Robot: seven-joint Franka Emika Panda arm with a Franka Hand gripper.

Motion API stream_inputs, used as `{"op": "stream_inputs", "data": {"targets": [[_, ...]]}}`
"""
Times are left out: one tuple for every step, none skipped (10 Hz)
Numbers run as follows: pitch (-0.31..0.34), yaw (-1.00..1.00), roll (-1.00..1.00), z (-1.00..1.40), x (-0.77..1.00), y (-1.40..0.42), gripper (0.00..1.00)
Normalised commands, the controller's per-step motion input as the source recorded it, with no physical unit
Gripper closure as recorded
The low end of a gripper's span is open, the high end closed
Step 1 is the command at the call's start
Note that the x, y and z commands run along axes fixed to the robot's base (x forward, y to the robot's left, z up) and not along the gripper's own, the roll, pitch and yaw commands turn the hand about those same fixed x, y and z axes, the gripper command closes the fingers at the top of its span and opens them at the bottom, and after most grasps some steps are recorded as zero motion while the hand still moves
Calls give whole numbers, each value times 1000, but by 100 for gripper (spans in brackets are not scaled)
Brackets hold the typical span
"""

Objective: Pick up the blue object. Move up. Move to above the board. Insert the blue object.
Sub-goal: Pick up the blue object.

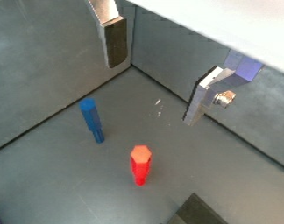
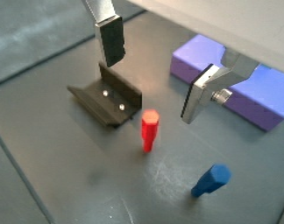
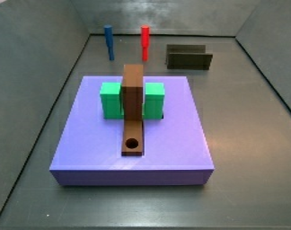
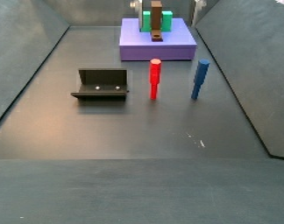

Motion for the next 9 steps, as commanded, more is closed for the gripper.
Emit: {"op": "stream_inputs", "data": {"targets": [[0, 0, 0, 0, -54, 0, 0], [-63, 0, 0, 0, -383, -97, 0], [-97, 0, 0, -17, -540, -223, 0], [-127, 9, 0, -117, -640, -234, 0], [-137, 11, 0, -189, -686, -234, 0], [-169, 0, -20, -186, -629, -223, 0], [-119, 0, -10, -303, -469, -146, 0], [-67, 0, 0, -343, -417, -63, 0], [-11, 0, 9, -351, -317, 0, 0]]}}
